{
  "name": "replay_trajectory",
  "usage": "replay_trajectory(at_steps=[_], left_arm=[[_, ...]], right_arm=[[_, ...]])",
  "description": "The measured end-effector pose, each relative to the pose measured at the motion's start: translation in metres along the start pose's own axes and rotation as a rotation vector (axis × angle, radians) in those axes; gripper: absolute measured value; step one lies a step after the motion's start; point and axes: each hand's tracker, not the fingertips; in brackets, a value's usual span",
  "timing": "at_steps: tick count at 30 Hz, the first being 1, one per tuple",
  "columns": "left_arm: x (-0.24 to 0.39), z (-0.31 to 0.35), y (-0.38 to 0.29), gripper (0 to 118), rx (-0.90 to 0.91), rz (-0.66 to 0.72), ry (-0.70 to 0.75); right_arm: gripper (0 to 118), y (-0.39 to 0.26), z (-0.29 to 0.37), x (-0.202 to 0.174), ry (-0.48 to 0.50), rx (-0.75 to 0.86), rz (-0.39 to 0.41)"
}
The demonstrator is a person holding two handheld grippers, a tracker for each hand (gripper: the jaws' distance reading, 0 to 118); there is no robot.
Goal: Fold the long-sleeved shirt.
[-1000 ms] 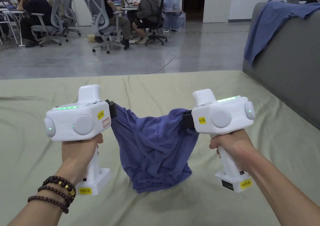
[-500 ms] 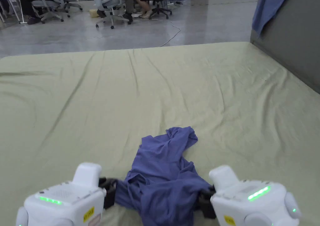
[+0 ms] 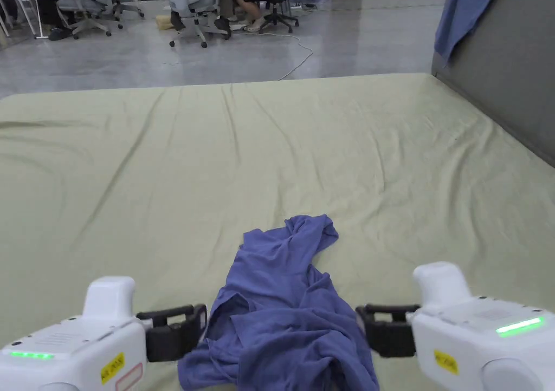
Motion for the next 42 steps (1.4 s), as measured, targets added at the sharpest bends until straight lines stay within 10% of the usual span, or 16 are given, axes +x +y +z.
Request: replay_trajectory(at_steps=[2, 4, 5, 11, 12, 14, 15, 25, 28, 29, 31, 34, 42], left_arm=[[0.008, 0.02, 0.005, 104, 0.054, 0.002, -0.022], [0.01, 0.022, 0.004, 37, 0.055, -0.009, 0.01], [0.012, 0.023, 0.002, 0, 0.101, -0.011, 0.014], [0.005, 0.0, -0.004, 1, -0.02, -0.014, 0.028], [0.004, -0.008, -0.005, 27, -0.048, -0.019, 0.04], [-0.001, -0.034, -0.015, 113, -0.162, -0.031, 0.069], [-0.003, -0.043, -0.023, 118, -0.177, -0.025, 0.076], [-0.004, -0.119, -0.074, 87, -0.371, -0.002, 0.081], [0.009, -0.108, -0.068, 34, -0.315, -0.063, 0.008], [0.01, -0.105, -0.065, 1, -0.309, -0.043, 0.03], [0.01, -0.105, -0.061, 1, -0.319, -0.044, 0.008], [0.005, -0.096, -0.053, 1, -0.283, -0.005, 0.007], [0.004, -0.082, -0.047, 1, -0.252, 0.03, -0.008]], right_arm=[[88, 0.006, 0.02, 0.004, -0.008, 0.076, -0.003], [14, 0.007, 0.023, 0.002, -0.047, 0.07, 0.006], [0, 0.009, 0.023, 0.002, -0.051, 0.078, 0.018], [0, 0.007, 0.017, -0.001, 0.003, 0.054, 0.03], [0, 0.006, 0.015, -0.002, 0.005, 0.046, 0.028], [0, 0.004, 0.008, -0.004, 0.005, 0.034, 0.026], [0, 0.002, 0.011, -0.003, 0.008, 0.032, 0.024], [0, 0.032, -0.027, -0.014, 0.053, -0.006, 0.086], [0, 0.065, -0.053, -0.026, 0.078, -0.002, 0.146], [0, 0.077, -0.067, -0.031, 0.09, -0.009, 0.163], [21, 0.102, -0.099, -0.042, 0.131, -0.031, 0.215], [91, 0.13, -0.164, -0.064, 0.206, -0.145, 0.297], [85, 0.126, -0.32, -0.145, 0.255, -0.444, 0.485]])
